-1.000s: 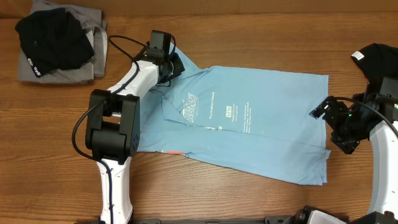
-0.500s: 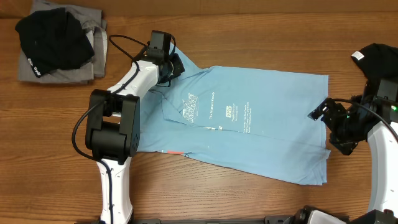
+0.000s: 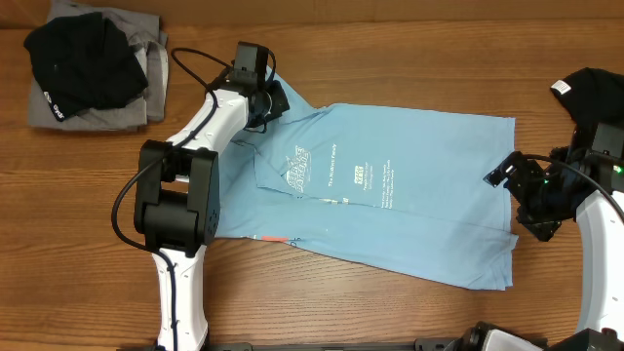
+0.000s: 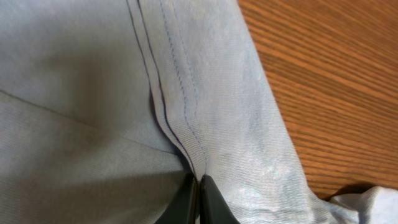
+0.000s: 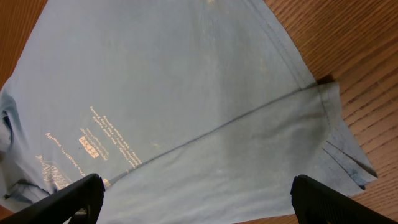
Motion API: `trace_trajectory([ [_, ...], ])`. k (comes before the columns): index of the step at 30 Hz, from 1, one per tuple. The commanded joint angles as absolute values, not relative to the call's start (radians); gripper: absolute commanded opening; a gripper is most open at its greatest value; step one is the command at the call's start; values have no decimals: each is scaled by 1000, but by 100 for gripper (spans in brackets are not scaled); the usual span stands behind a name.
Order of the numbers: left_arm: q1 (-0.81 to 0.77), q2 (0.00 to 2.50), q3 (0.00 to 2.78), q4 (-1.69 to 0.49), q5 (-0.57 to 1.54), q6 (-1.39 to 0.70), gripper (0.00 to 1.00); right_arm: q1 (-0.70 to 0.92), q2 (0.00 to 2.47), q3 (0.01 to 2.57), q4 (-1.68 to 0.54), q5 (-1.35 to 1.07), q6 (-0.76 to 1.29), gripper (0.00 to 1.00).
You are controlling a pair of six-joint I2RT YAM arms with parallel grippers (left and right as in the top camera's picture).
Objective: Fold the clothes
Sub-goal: 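Move the right gripper up to the shirt's top-right corner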
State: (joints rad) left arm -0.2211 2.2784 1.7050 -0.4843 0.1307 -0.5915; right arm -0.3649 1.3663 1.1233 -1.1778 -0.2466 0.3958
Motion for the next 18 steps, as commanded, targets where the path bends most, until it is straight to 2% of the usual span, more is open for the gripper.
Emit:
trace_trajectory([
  [1, -215, 2294, 1736, -493, 130, -560, 4, -359, 1369, 1120, -1172, -237, 392, 100],
  [18, -215, 2294, 1736, -499, 123, -553, 8, -359, 1370, 1120, -1172, -237, 392, 100],
])
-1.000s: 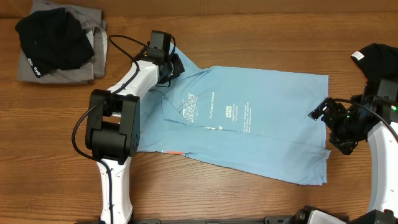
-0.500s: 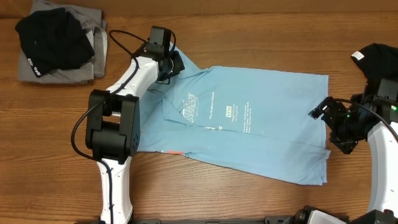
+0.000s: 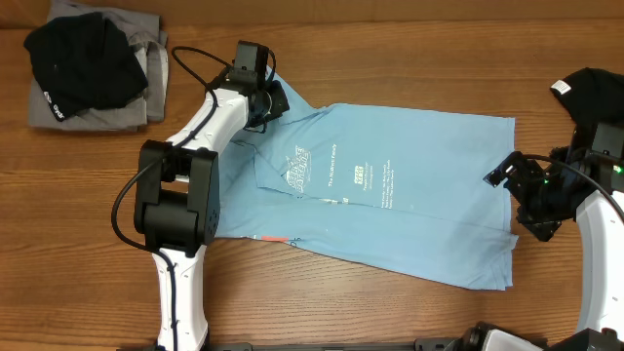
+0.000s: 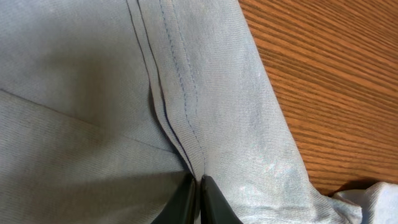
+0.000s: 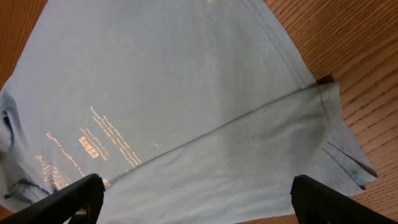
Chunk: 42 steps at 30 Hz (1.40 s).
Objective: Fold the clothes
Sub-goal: 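Move the right gripper up to the shirt's top-right corner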
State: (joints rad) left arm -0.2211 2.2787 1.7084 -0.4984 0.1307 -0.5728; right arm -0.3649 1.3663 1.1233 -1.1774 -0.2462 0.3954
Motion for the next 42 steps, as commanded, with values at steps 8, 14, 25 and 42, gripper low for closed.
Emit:
trace_trajectory([
  [8, -215, 2294, 1736, -498, 123, -553, 8, -359, 1370, 1119, -1172, -237, 392, 100],
  [14, -215, 2294, 1736, -497, 123, -552, 9, -359, 1370, 1119, -1172, -237, 392, 100],
  [25, -215, 2292, 1737, -503, 124, -552, 4, -359, 1370, 1119, -1146, -238, 392, 100],
  [42, -215, 2118, 1739, -548, 123, -414, 4, -359, 1435, 1121, -818, -319, 397, 100],
])
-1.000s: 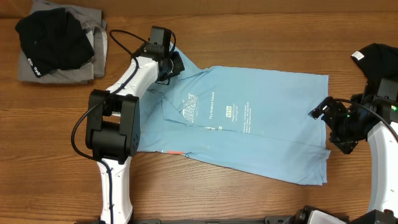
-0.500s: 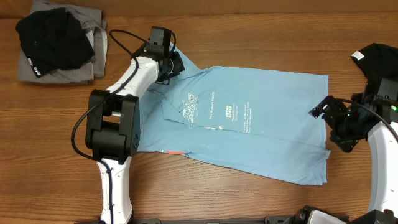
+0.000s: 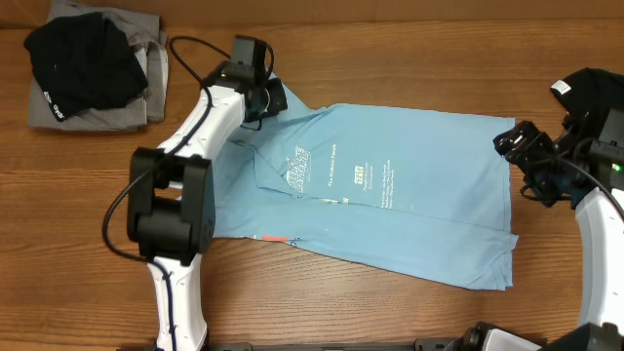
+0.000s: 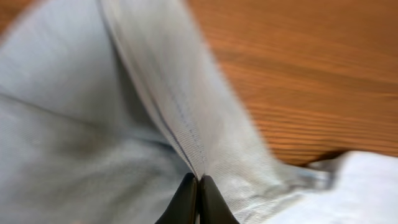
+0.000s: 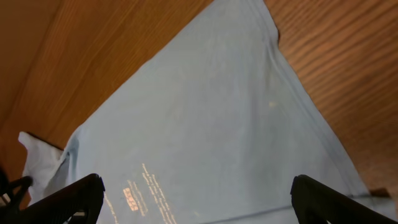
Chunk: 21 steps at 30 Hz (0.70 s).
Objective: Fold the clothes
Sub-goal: 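Move the right gripper up to the shirt's top-right corner, then grasp the top-right corner with the right gripper and lift it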
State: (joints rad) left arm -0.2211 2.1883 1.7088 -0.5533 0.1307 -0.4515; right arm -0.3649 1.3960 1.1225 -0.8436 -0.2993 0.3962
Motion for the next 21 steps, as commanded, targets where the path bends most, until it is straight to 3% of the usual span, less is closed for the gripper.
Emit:
trace_trajectory([
  [1, -215, 2117, 1739, -550, 124, -414, 4, -359, 1453, 1121, -794, -324, 397, 100],
  [11, -216, 2119, 1739, -616, 124, -382, 4, -356, 1688, 1216, -554, -350, 395, 96],
  [21, -216, 2119, 1739, -650, 123, -369, 6, -252, 1999, 1610, -763, 84, 279, 96],
])
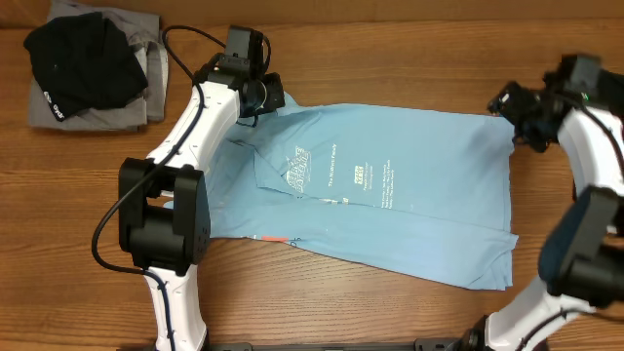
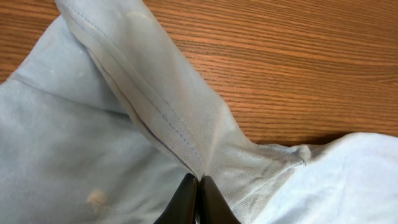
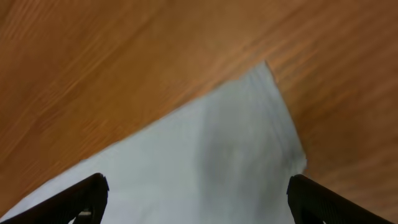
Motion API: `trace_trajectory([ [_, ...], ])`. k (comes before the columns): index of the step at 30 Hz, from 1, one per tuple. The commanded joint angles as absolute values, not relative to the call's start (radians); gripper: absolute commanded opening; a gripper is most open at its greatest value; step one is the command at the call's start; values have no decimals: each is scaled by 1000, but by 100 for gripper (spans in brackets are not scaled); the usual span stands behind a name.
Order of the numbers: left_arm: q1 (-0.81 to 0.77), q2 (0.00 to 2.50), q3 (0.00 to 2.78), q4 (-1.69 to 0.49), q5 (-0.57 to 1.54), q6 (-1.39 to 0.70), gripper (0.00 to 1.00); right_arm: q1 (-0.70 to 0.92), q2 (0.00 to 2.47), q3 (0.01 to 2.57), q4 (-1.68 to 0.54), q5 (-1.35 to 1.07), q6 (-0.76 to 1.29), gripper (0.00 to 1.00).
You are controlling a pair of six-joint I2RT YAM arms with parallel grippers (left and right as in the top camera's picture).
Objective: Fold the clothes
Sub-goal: 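Grasp the top-right corner with the right gripper and lift it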
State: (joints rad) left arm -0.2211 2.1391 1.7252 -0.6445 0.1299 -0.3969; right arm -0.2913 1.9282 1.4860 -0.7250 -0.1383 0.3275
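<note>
A light blue T-shirt (image 1: 390, 185) with white print lies spread across the table. My left gripper (image 1: 261, 99) is shut on the stitched hem of the shirt's far left sleeve (image 2: 155, 118), lifting it a little off the wood; the left gripper (image 2: 199, 186) pinches the fabric between its dark fingertips. My right gripper (image 1: 517, 112) hangs open over the shirt's far right corner (image 3: 273, 81), its fingers (image 3: 81, 193) wide apart with nothing between them.
A pile of grey and black clothes (image 1: 88, 63) lies at the far left corner. Another black garment (image 1: 595, 93) sits at the right edge. The wooden table (image 1: 390, 39) shows around the shirt.
My right gripper has moved from beside the shirt's right edge up to its far right corner, still open. My left gripper has shifted slightly farther back with the sleeve hem in it.
My left gripper was shut on the sleeve hem at the shirt's far left throughout. My right gripper stood open by the shirt's near right side, then farther up along the right edge, and now over the far right corner.
</note>
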Motion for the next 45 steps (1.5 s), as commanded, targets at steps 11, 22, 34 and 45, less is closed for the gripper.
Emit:
trace_trajectory([
  [11, -216, 2119, 1739, -667, 123, -369, 7, -247, 2186, 1687, -780, 139, 261, 88],
  [22, -216, 2119, 1739, -677, 123, -350, 7, -252, 2242, 1687, -721, 139, 260, 75],
  [34, -216, 2119, 1739, -678, 121, -343, 8, -252, 2298, 1687, -685, 160, 258, 67],
  [45, -216, 2119, 1739, -677, 119, -343, 4, -252, 2302, 1687, -693, 165, 268, 30],
])
